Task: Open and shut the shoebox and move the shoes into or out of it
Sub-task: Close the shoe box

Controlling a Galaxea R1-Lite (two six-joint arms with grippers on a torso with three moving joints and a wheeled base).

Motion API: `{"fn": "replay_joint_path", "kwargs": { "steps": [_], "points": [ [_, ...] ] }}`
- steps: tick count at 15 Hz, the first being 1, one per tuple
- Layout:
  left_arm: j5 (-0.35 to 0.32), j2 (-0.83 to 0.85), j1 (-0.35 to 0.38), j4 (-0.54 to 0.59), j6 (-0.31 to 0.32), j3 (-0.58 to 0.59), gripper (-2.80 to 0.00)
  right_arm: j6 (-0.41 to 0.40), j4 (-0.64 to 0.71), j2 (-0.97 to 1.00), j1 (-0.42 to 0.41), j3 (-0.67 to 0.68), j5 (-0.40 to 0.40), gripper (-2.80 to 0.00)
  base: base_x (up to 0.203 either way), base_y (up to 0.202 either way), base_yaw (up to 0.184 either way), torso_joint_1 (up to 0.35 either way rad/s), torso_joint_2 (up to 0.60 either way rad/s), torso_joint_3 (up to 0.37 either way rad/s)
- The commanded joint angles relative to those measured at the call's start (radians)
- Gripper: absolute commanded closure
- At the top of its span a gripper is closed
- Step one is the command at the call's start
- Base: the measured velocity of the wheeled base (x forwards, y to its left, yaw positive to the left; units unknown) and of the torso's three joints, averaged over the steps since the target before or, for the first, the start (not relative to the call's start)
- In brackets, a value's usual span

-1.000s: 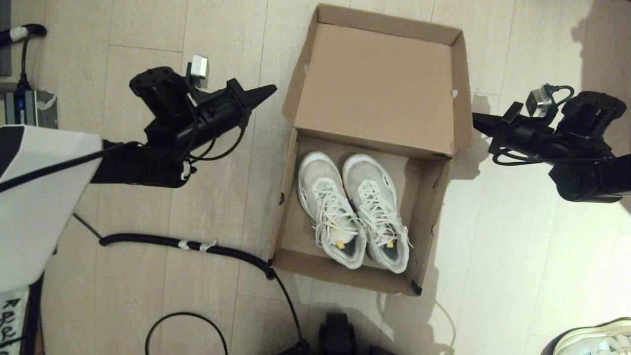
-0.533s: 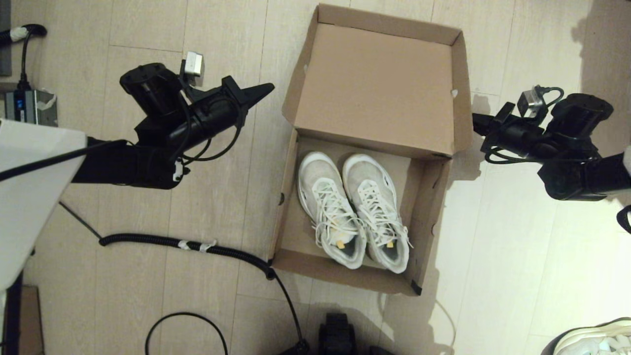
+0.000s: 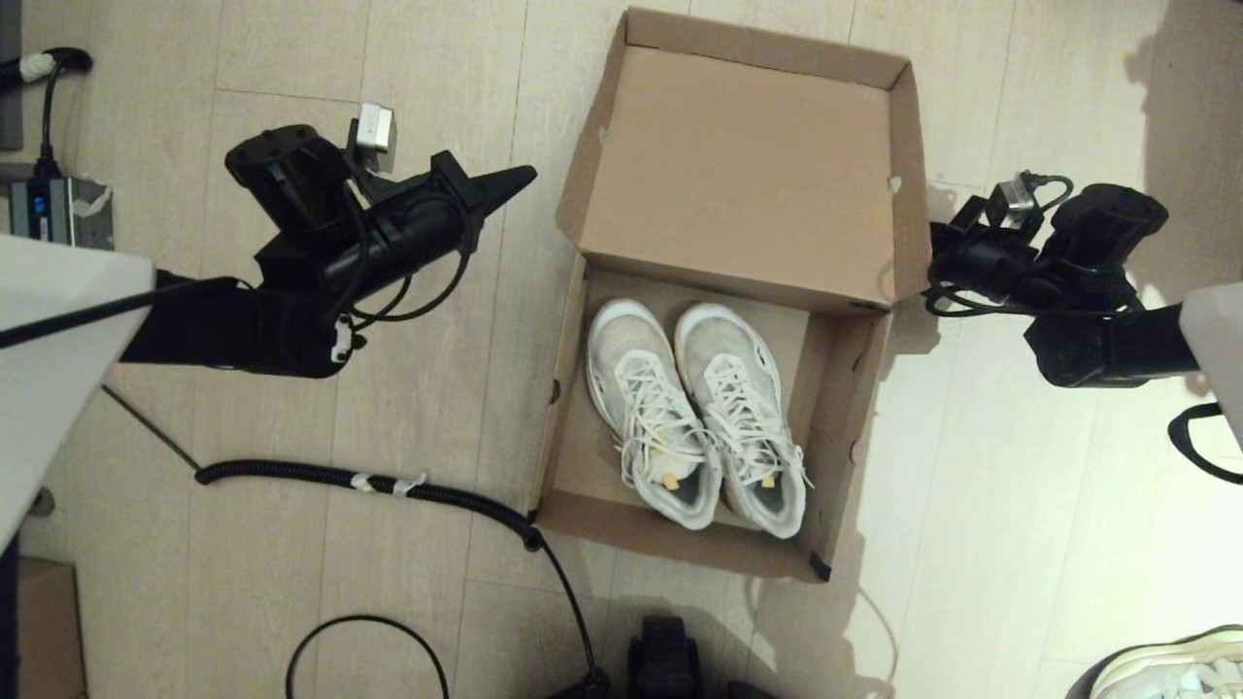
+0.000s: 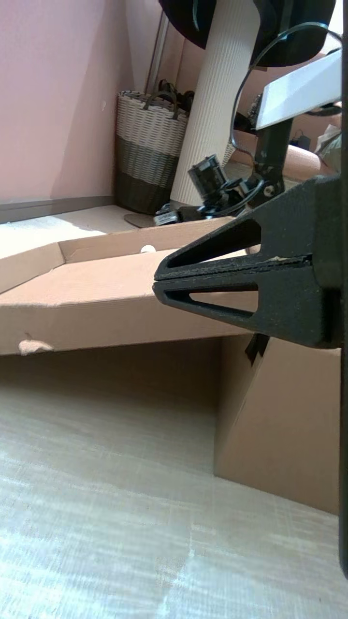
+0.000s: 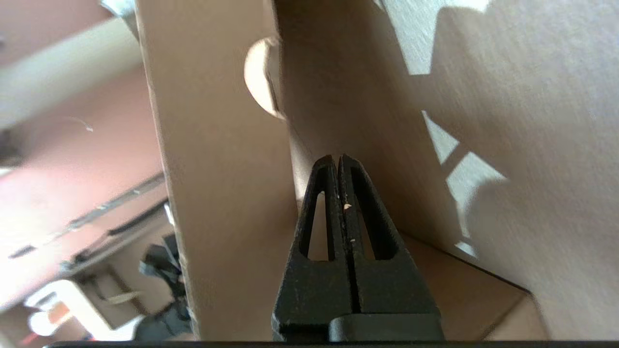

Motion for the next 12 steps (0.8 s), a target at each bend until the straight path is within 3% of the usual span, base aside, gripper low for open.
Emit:
{"fn": "replay_joint_path", "kwargs": {
  "steps": [1, 8, 12],
  "points": [
    [-0.003, -0.010, 0.000, -0.019, -0.005, 0.024, 0.00, 0.031, -0.006, 0.020, 0.007, -0.033, 0.004, 0.00, 0.000, 0.000, 0.000, 0.000, 0.00, 0.000],
    [-0.009, -0.011, -0.003, -0.025, -0.005, 0.042, 0.00, 0.224, -0.006, 0.113, 0.008, -0.229, 0.003, 0.00, 0.000, 0.000, 0.000, 0.000, 0.00, 0.000],
    [-0.009, -0.008, -0.003, -0.025, -0.005, 0.042, 0.00, 0.240, -0.006, 0.154, 0.014, -0.242, 0.007, 0.00, 0.000, 0.000, 0.000, 0.000, 0.00, 0.000]
  ]
}}
